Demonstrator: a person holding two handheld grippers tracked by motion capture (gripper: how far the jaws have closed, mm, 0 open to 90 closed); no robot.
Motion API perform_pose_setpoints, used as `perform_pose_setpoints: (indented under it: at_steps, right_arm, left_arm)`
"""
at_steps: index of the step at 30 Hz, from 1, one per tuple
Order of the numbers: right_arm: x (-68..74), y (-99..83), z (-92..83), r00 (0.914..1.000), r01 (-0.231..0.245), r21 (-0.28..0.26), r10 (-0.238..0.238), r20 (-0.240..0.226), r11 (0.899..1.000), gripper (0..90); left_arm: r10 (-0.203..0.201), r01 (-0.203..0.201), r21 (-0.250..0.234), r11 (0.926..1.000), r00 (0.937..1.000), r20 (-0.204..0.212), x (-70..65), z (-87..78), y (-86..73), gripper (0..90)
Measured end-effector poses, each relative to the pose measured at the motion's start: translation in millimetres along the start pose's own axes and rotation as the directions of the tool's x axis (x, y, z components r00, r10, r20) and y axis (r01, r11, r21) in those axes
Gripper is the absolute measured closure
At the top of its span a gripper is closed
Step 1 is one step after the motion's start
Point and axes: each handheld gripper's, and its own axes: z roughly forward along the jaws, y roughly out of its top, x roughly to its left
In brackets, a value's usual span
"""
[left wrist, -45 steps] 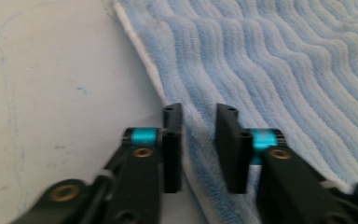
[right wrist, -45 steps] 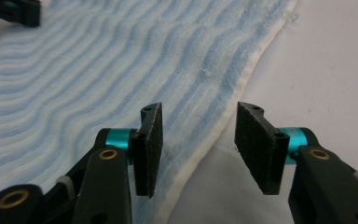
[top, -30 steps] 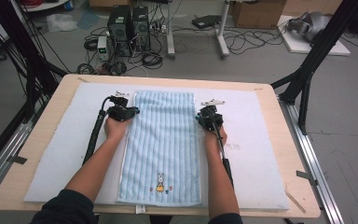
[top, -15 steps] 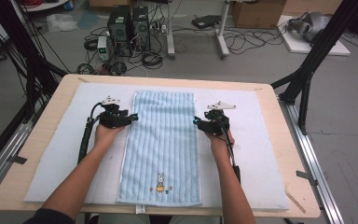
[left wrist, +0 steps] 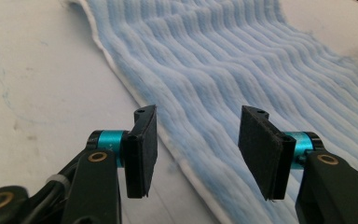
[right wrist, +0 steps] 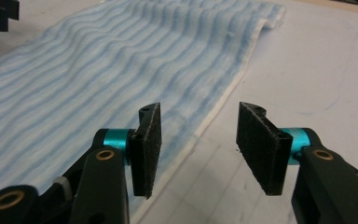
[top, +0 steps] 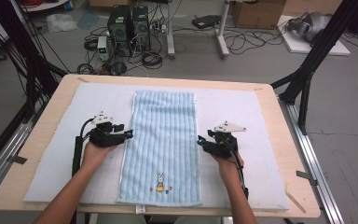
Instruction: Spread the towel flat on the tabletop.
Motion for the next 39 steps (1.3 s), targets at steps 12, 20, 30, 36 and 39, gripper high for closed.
perform_pose_setpoints:
  at_steps: [12, 20, 30, 36, 39]
  right_arm:
    - [31.1, -27.9, -18.8, 0.9934, 0.072, 0.05, -0.067, -0.093, 0.996, 59.1]
    - [50.8, -33.0, -5.7, 0.9833, 0.159, 0.151, -0.143, -0.112, 0.976, 66.5]
    - [49.0, -33.8, -8.5, 0.9792, 0.151, 0.175, -0.123, -0.161, 0.973, 86.3]
    - [54.7, -37.4, -19.2, 0.9758, 0.162, 0.202, -0.127, -0.178, 0.966, 86.3]
    - [60.0, -39.8, -26.2, 0.9719, 0.188, 0.214, -0.15, -0.181, 0.958, 87.5]
  left_arm:
    - [0.058, -0.064, 0.058, 0.9963, 0.9926, 0.107, -36.2, -28.0, -37.1, 60.9]
    - [0.147, -0.151, 0.126, 0.9804, 0.9882, 0.041, -50.7, -26.9, -40.5, 86.0]
    - [0.131, -0.141, 0.131, 0.9813, 0.9879, 0.083, -52.3, -34.8, -45.3, 87.5]
    - [0.126, -0.141, 0.135, 0.9807, 0.9855, 0.113, -55.4, -42.5, -50.3, 87.4]
    - [0.129, -0.147, 0.145, 0.9784, 0.9831, 0.13, -57.7, -48.0, -53.0, 87.4]
